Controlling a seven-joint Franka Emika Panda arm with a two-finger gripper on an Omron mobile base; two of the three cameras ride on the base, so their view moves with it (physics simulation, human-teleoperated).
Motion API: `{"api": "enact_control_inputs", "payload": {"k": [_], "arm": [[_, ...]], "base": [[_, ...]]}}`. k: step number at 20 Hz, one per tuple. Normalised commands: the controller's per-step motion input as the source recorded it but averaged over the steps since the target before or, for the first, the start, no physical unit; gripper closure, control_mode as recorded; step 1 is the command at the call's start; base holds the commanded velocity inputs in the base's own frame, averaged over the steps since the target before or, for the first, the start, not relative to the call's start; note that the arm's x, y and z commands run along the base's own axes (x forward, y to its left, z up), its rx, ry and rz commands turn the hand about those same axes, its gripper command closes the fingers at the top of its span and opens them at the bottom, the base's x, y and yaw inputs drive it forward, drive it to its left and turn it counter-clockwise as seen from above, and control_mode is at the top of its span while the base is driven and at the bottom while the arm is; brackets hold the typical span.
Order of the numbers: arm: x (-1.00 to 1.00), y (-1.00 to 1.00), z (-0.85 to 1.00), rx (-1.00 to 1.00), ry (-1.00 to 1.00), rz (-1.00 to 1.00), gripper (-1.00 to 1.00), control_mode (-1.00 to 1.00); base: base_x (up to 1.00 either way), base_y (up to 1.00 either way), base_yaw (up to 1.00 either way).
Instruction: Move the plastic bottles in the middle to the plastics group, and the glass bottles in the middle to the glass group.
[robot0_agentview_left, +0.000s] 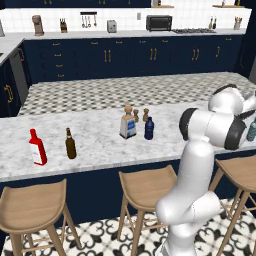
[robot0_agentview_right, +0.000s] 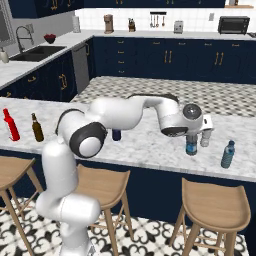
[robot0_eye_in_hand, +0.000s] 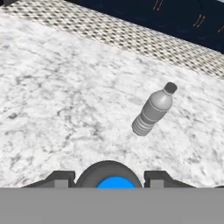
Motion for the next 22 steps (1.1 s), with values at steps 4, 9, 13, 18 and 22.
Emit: {"api": "enact_control_inputs", "payload": {"k": [4,9,13,18,22], "arm": [[0.15,-0.18,-0.27,0.00,-0.03,0.00,1.00,-1.00],[0.26,-0.06,-0.34,-0.04,-0.01,0.00,1.00,-1.00],[0.30,0.00,-0.39,-0.09,0.00,0.00,1.00,-1.00],[0.30,0.00,-0.33,-0.06,-0.01,0.00,1.00,-1.00],[0.30,-0.09,-0.30,-0.01,-0.01,0.00,1.00,-1.00]], "base": [[0.00,0.00,0.00],[0.00,0.00,0.00],[0.00,0.00,0.00],[0.00,0.00,0.00],[0.00,0.00,0.00]]}}
